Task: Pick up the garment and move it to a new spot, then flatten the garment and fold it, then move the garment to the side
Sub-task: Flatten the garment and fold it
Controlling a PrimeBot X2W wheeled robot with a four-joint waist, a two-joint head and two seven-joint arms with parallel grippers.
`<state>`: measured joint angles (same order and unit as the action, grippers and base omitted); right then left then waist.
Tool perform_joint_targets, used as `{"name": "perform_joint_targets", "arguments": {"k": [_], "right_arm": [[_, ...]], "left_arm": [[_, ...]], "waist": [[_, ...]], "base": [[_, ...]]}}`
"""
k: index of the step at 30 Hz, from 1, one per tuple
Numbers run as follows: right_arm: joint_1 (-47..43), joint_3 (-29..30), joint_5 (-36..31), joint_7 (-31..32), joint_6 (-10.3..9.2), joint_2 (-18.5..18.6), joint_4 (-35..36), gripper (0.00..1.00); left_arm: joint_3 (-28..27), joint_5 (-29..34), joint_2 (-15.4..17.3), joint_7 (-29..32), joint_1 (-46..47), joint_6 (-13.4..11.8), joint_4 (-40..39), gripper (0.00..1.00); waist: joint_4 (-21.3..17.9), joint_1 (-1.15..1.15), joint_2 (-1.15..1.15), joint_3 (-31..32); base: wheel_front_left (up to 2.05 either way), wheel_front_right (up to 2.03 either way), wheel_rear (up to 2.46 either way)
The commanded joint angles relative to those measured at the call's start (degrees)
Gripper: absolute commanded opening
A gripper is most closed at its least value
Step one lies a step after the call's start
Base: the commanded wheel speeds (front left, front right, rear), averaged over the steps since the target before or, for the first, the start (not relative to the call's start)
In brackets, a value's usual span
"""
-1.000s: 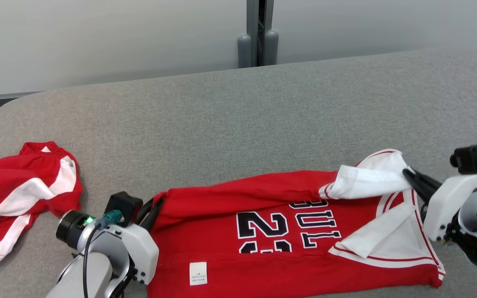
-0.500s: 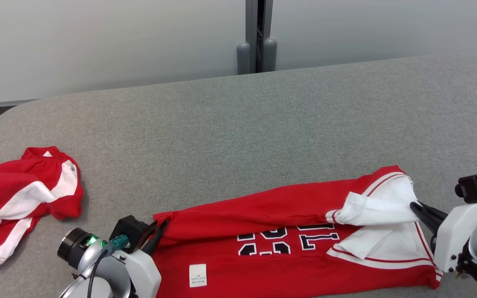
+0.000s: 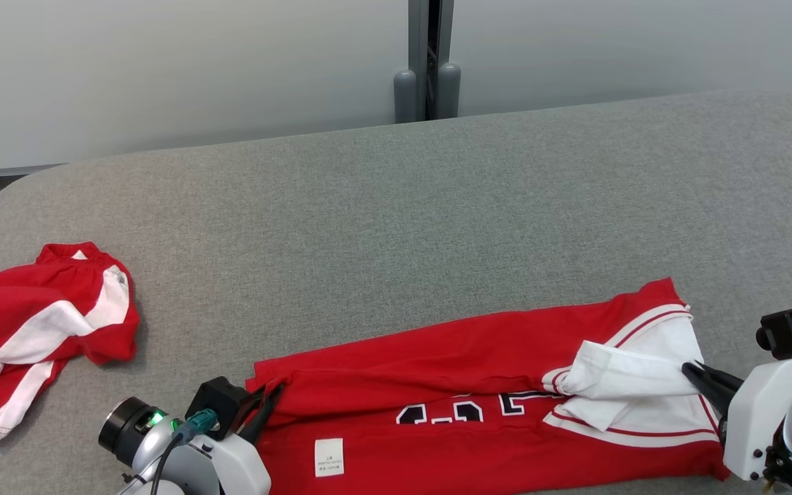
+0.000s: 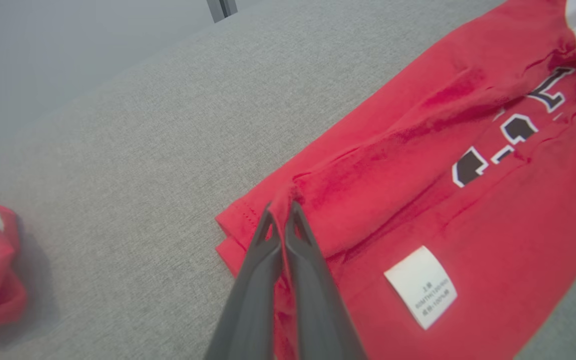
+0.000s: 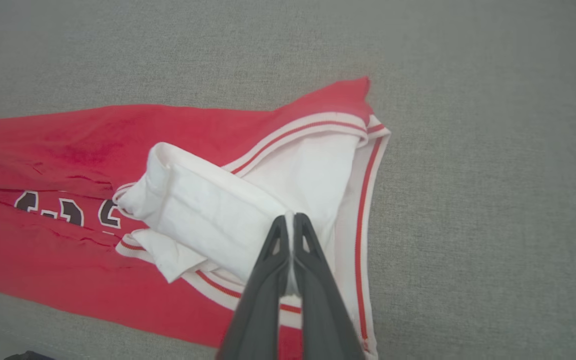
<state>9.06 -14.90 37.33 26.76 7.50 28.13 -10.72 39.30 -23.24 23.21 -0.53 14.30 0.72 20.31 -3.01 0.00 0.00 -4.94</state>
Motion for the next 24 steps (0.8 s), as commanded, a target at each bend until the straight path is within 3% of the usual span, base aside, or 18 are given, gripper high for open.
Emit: {"name": "perform_joint_targets", "arguments": {"k": [1,14,24], "right_arm": [[-0.92,0.88,-0.76,0.79,-0.02,-0.39,0.88,0.0],[-5.66,6.99,-4.72,8.99,-0.02,-2.95,7.81,0.0],[-6.52,9.89,-7.01,9.05,-0.02,-3.46,7.43,0.0]], "left_arm": [[-0.1,-0.28,0.57,0.0,-0.5,-0.38,-0.17,0.0],[0.38,-0.92,1.02,-0.21,-1.12,-0.7,-0.3,0.0],[1.4,-1.07,2.12,0.4,-2.39,-0.42,-1.42,0.0]], "waist": [[0.05,0.0,0.0,-0.01],[0.4,0.0,0.0,0.38],[0.3,0.0,0.0,-0.14]], "base": [[0.0,0.0,0.0],[0.0,0.0,0.0],[0.0,0.0,0.0]]}}
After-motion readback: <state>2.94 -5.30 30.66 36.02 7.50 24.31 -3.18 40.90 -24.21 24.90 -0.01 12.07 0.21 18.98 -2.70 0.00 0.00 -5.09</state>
